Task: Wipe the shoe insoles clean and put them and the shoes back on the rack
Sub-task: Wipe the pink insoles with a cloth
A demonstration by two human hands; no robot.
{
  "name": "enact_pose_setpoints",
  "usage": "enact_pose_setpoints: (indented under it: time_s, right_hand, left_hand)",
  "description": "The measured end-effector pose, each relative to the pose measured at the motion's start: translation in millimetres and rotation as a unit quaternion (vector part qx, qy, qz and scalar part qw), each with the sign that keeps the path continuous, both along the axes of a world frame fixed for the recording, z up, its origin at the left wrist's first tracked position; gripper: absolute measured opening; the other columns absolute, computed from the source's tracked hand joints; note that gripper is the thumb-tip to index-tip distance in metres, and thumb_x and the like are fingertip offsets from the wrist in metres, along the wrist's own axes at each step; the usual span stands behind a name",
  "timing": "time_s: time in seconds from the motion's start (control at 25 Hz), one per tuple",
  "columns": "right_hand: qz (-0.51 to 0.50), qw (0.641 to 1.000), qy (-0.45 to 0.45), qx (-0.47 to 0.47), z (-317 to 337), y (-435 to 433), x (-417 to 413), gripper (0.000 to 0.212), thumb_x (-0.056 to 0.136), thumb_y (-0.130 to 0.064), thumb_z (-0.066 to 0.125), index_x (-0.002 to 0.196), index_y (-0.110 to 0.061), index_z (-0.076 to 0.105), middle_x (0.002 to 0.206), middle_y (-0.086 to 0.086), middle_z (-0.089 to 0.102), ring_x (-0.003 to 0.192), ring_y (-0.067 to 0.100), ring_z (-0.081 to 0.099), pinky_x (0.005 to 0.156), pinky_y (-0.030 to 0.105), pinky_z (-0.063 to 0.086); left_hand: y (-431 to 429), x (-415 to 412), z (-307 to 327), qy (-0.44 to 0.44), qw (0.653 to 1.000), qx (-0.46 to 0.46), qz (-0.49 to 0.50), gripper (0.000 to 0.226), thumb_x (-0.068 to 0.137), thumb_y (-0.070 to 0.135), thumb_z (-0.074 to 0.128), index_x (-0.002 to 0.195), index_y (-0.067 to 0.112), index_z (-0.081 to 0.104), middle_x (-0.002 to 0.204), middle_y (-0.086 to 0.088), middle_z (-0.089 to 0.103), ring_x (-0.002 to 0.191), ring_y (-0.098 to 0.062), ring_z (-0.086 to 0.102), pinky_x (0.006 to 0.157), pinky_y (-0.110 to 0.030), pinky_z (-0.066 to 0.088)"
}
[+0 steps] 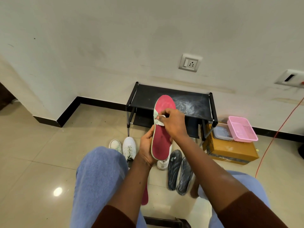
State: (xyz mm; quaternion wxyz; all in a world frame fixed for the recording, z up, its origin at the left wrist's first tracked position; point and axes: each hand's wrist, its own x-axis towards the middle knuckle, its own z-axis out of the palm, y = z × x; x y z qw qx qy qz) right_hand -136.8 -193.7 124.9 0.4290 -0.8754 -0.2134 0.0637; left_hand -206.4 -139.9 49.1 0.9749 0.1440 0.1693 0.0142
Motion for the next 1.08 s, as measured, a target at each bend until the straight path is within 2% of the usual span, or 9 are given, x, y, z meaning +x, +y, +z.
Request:
enact_pose_setpoints:
  time_s: [0.08, 0.2, 0.32, 0.48, 0.68, 0.8, 0.88, 0.96, 1.08]
  right_hand:
    - [0.038, 0.999, 0.014, -0.029, -2, -6, -7, 0.008, 0.08, -0.013, 0.07, 0.085, -0.007, 0.07, 0.079, 0.003, 0.065, 0.07, 0.008, 0.054, 0.052, 0.006, 0.034]
    - [0.114, 0.985, 0.039, -0.121, -6, -17, -22, 0.013, 0.075, -0.015, 0.075, 0.086, -0.008, 0.072, 0.081, 0.006, 0.067, 0.072, 0.009, 0.055, 0.051, 0.006, 0.033]
    - [0.182, 0.965, 0.069, -0.175, -6, -27, -30, 0.017, 0.072, -0.018, 0.078, 0.087, -0.011, 0.075, 0.085, 0.004, 0.071, 0.075, 0.007, 0.055, 0.055, 0.007, 0.036]
    - [0.152, 0.977, 0.053, -0.142, -2, -24, -31, 0.016, 0.074, -0.016, 0.076, 0.089, -0.009, 0.075, 0.085, 0.005, 0.072, 0.071, 0.006, 0.055, 0.053, 0.004, 0.035]
    - [0.07, 0.996, 0.007, -0.051, -1, -8, -20, 0.009, 0.078, -0.011, 0.071, 0.084, -0.005, 0.073, 0.076, 0.008, 0.068, 0.065, 0.01, 0.053, 0.051, 0.008, 0.034]
    - [0.033, 0.999, -0.003, -0.027, -2, -5, -13, 0.007, 0.081, -0.01, 0.068, 0.082, -0.004, 0.071, 0.075, 0.009, 0.066, 0.06, 0.008, 0.05, 0.056, 0.013, 0.032]
    - [0.054, 0.998, 0.003, -0.036, -5, -6, -17, 0.008, 0.082, -0.01, 0.067, 0.086, -0.004, 0.07, 0.081, 0.011, 0.068, 0.067, 0.01, 0.054, 0.063, 0.017, 0.036]
    - [0.088, 0.994, 0.014, -0.057, -9, -8, -25, 0.011, 0.082, -0.011, 0.068, 0.091, -0.005, 0.071, 0.088, 0.01, 0.07, 0.074, 0.011, 0.055, 0.067, 0.02, 0.038]
    - [0.135, 0.985, 0.025, -0.102, -15, -10, -38, 0.015, 0.082, -0.014, 0.068, 0.097, -0.011, 0.071, 0.097, 0.012, 0.067, 0.088, 0.018, 0.059, 0.073, 0.024, 0.043]
  left_hand:
    - [1, -1, 0, 0.004, 1.0, -0.004, 0.014, 0.042, 0.091, 0.039, 0.044, 0.095, 0.006, 0.07, 0.085, -0.013, 0.072, 0.074, -0.026, 0.071, 0.066, -0.034, 0.059]
    - [2, -3, 1, 0.011, 1.0, -0.009, 0.028, 0.041, 0.079, 0.036, 0.055, 0.078, 0.0, 0.074, 0.072, -0.015, 0.071, 0.064, -0.025, 0.071, 0.057, -0.035, 0.059]
    - [4, -3, -5, 0.035, 0.999, 0.006, 0.03, 0.069, 0.094, 0.052, 0.034, 0.073, 0.001, 0.076, 0.074, -0.014, 0.072, 0.066, -0.026, 0.071, 0.059, -0.035, 0.059]
    - [5, 0, -4, 0.021, 0.999, -0.014, 0.023, 0.073, 0.095, 0.055, 0.031, 0.079, 0.0, 0.075, 0.078, -0.016, 0.071, 0.071, -0.028, 0.071, 0.063, -0.038, 0.06]
    - [2, 3, 0, 0.004, 0.999, -0.031, 0.033, 0.056, 0.098, 0.04, 0.033, 0.085, 0.003, 0.073, 0.08, -0.014, 0.071, 0.074, -0.025, 0.071, 0.067, -0.034, 0.06]
    - [-3, 4, -2, 0.014, 0.999, -0.016, 0.029, 0.054, 0.099, 0.043, 0.029, 0.095, 0.008, 0.07, 0.085, -0.011, 0.072, 0.077, -0.024, 0.071, 0.067, -0.033, 0.059]
    - [-2, 4, -3, 0.017, 0.999, -0.011, 0.047, 0.05, 0.099, 0.044, 0.03, 0.099, 0.009, 0.066, 0.086, -0.011, 0.072, 0.078, -0.024, 0.071, 0.069, -0.032, 0.059]
    - [1, 3, -3, 0.016, 0.998, -0.006, 0.054, 0.05, 0.095, 0.043, 0.037, 0.091, 0.006, 0.071, 0.084, -0.012, 0.071, 0.076, -0.025, 0.071, 0.069, -0.034, 0.059]
    - [9, -1, -1, 0.02, 0.996, 0.011, 0.081, 0.055, 0.09, 0.046, 0.04, 0.079, 0.002, 0.072, 0.071, -0.014, 0.068, 0.065, -0.025, 0.07, 0.059, -0.033, 0.059]
